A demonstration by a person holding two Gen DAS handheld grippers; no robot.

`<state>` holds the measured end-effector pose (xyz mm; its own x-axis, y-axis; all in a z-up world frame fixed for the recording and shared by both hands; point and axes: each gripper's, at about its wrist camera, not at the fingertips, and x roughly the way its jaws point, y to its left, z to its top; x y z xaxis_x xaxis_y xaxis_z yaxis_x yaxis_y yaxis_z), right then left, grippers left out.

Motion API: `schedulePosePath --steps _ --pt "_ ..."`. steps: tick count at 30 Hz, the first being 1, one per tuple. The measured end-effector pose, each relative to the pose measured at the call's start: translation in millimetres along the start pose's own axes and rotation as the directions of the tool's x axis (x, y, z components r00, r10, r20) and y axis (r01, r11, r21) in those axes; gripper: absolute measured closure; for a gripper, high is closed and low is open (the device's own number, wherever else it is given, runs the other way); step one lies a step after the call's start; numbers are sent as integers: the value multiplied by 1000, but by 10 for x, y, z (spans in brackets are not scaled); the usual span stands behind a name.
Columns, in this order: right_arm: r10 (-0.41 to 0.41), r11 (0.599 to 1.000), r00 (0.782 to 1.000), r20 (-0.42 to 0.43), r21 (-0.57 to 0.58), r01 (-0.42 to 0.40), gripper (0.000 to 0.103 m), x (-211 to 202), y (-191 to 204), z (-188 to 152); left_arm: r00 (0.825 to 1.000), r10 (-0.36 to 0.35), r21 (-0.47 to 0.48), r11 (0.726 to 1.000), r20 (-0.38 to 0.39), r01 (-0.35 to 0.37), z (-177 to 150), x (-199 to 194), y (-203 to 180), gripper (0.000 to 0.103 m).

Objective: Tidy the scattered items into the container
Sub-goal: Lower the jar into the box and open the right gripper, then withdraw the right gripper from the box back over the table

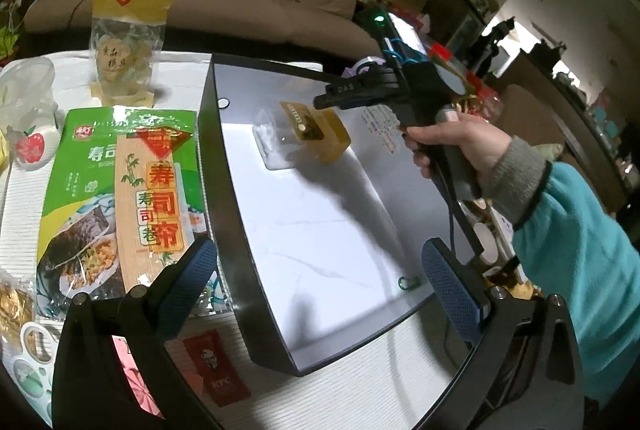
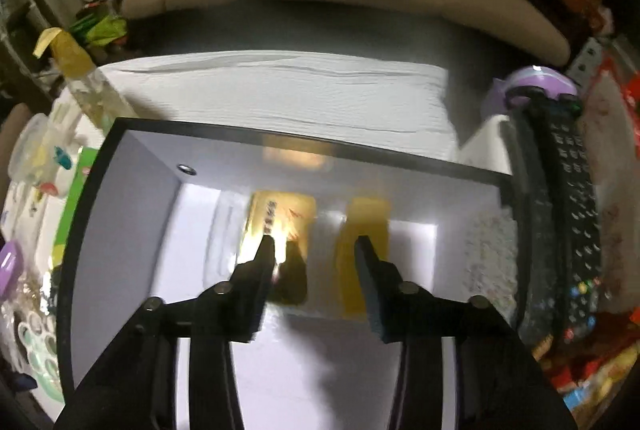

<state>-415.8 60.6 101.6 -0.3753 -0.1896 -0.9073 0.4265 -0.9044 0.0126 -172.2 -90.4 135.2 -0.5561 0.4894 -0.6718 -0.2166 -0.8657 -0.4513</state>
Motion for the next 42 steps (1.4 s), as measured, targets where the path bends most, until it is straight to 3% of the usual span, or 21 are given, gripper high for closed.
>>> schedulePosePath --steps 1,2,4,7,13,21,28,33,42 --pt "-2 1000 1000 -8 17 2 25 7 -41 -30 1000 0 2 1000 2 0 -1 -4 -1 0" --pt "-11 1000 1000 -14 27 11 22 20 -97 -69 1000 1 5 1000 3 -1 1 -4 -3 0" --pt "-19 998 999 -27 51 20 21 79 -173 -142 1000 -1 6 1000 3 1 0 -5 -9 0" --pt "56 992 997 -58 115 -49 21 203 -258 -224 1000 -6 7 1000 2 6 -18 -11 -23 0" --pt "110 987 991 -80 128 -99 19 342 -183 -266 1000 -4 9 1000 3 4 -8 -26 -34 0" --pt "172 985 983 -58 -8 -172 19 374 374 -159 1000 0 10 1000 -6 0 -37 -29 -37 0" --pt "201 979 976 -86 -12 -202 16 393 528 -217 1000 10 -14 1000 -4 -10 -37 -48 43 0" --pt "222 973 975 -15 67 -221 16 79 275 -271 1000 17 -8 1000 -1 -17 -42 -92 -2 0" --pt "268 961 960 83 49 -272 16 -715 80 -767 999 46 21 999 27 -46 -52 -273 -268 0"
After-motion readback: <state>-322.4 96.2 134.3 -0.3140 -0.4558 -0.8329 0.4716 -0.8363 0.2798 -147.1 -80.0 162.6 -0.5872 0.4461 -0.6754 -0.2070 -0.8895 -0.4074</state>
